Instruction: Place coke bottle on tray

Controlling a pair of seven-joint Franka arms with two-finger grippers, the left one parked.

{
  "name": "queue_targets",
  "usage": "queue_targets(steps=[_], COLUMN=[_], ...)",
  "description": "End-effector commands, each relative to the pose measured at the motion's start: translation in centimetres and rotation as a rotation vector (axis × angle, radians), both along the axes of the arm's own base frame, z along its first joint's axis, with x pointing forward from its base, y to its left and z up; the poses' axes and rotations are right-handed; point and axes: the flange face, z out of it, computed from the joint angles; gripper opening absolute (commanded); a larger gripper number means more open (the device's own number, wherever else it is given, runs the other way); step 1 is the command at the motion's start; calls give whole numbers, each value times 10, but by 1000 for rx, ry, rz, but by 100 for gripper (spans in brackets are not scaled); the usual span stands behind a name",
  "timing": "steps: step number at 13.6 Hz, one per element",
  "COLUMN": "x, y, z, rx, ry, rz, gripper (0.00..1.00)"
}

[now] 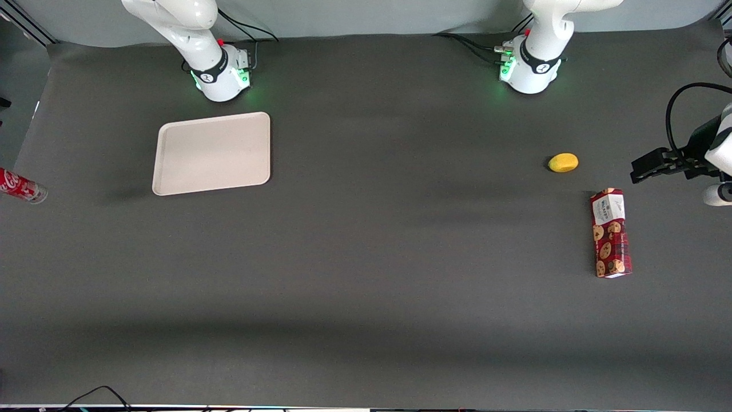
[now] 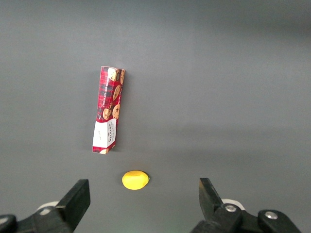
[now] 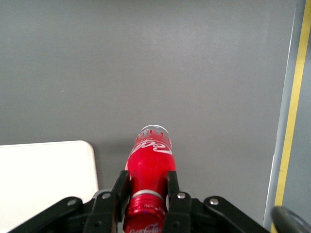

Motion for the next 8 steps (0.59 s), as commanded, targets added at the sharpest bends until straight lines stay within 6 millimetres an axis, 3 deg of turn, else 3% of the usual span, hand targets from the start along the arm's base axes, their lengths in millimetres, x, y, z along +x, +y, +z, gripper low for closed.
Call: queue_targets(steps=[1,5,7,8], x=[-12,-34,-40,-46], y=[49,142,194,205], z=[36,53,43,29], rx=[24,43,25,20], ry=[42,39,56,51], rz=[-39,-93,-116,-116], gripper=[0,0,0,0])
